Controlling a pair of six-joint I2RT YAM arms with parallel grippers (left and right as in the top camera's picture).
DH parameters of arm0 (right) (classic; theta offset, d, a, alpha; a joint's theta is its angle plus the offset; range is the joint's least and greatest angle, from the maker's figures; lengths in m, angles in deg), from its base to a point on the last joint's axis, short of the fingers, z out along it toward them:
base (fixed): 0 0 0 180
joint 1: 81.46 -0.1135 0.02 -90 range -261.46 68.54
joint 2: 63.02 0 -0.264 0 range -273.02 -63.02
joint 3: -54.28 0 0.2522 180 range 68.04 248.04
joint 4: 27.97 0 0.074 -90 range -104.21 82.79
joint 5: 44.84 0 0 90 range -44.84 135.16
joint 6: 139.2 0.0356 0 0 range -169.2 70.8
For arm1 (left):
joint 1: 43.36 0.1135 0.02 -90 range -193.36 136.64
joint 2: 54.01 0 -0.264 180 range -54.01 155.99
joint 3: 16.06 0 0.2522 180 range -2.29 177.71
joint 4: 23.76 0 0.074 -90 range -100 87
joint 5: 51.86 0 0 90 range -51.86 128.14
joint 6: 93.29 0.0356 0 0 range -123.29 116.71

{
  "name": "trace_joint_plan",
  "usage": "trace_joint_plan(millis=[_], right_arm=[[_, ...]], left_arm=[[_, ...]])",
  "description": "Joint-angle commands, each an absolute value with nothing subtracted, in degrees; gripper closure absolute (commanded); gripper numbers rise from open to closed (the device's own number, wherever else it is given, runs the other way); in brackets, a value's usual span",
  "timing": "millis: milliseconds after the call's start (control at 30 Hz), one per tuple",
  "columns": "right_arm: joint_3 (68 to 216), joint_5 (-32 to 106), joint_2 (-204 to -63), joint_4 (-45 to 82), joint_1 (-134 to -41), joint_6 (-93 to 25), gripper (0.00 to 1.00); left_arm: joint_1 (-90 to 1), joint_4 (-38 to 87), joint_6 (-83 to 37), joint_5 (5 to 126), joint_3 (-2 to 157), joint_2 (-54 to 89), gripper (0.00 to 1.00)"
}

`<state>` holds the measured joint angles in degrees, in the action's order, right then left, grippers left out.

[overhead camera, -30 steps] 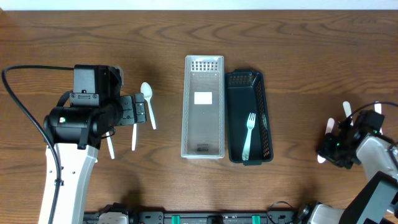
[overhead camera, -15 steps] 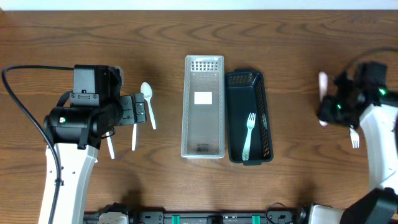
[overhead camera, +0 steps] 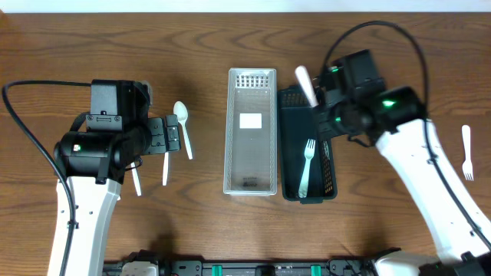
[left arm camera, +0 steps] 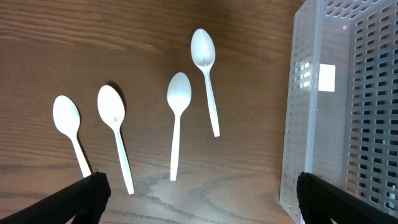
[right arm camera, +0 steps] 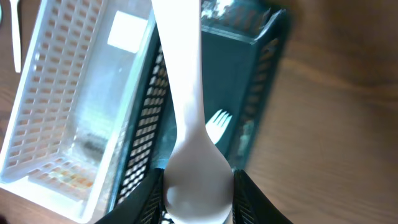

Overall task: Pack container
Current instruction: 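Carry the spoon left and release it into the dark green basket, then return the right gripper to the forks and grasp a fork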

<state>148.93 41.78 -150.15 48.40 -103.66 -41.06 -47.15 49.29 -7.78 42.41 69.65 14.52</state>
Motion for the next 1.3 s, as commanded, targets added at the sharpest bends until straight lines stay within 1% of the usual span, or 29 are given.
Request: trace_joint_plan(millis=[0,267,400,433,467,500,533,567,600,667,700,733,767,933,1033,1100,1167,1267], right_arm=[[148.12,43.45,-155.29,48.58,-105.49,-35.57,0.99],[148.12,43.16,-168.25,48.64,-105.69,-34.39,0.99],[148.12,39.9,-171.2,48.31,-105.82,-34.42,0.99],[148.12,39.45,-171.44,48.12,-105.8,-34.42,0.96],[148.12,39.29,-171.44,47.92,-105.82,-34.42,0.92],[148.12,39.29,-171.44,47.79,-105.82,-34.44,0.84],[148.16,39.29,-171.33,47.72,-105.8,-34.44,0.7],[148.25,39.29,-171.27,47.77,-105.8,-34.46,0.6],[148.38,39.27,-171.2,47.86,-105.71,-34.46,0.54],[149.06,39.29,-170.52,48.51,-105.69,-35.31,0.38],[149.49,39.29,-169.91,48.77,-105.69,-35.9,0.28],[150.21,39.45,-168.99,49.04,-105.67,-36.67,0.09],[151.07,39.88,-168.01,49.23,-105.54,-37.39,0.01],[157.86,48.67,-160.51,54.43,-102.87,-38.52,0.01],[160.31,55.05,-155.22,55.68,-98.46,-39.29,0.01],[160.62,55.68,-152.21,55.16,-93.91,-41.78,0.01],[160.62,55.53,-150.22,55.44,-87.31,-43.62,0.01],[160.4,51.88,-150.44,56.88,-76.69,-51.09,0.01]], left_arm=[[-46.91,49.35,-7.67,41.93,70.59,14.8,0.02],[-46.91,49.33,-7.67,41.93,70.59,14.8,0.02],[-46.91,49.33,-7.67,41.93,70.59,14.8,0.02],[-46.91,49.33,-7.67,41.93,70.59,14.8,0.02],[-46.91,49.31,-7.67,41.93,70.59,14.8,0.02],[-46.91,49.31,-7.67,41.93,70.59,14.8,0.02],[-46.91,49.31,-7.67,41.93,70.59,14.8,0.02],[-46.91,49.31,-7.65,41.93,70.59,14.8,0.02],[-46.91,49.31,-7.65,41.91,70.59,14.8,0.02],[-46.91,49.29,-7.65,41.93,70.59,14.8,0.02],[-46.91,49.29,-7.65,41.93,70.59,14.8,0.02],[-46.91,49.29,-7.65,41.93,70.59,14.8,0.02],[-46.91,49.29,-7.65,41.91,70.59,14.8,0.02],[-46.91,49.33,-7.65,41.93,70.59,14.8,0.02],[-46.91,49.33,-7.65,41.93,70.59,14.8,0.02],[-46.91,49.33,-7.65,41.93,70.59,14.8,0.02],[-46.91,49.33,-7.65,41.93,70.59,14.8,0.02],[-46.91,49.33,-7.65,41.93,70.59,14.8,0.02]])
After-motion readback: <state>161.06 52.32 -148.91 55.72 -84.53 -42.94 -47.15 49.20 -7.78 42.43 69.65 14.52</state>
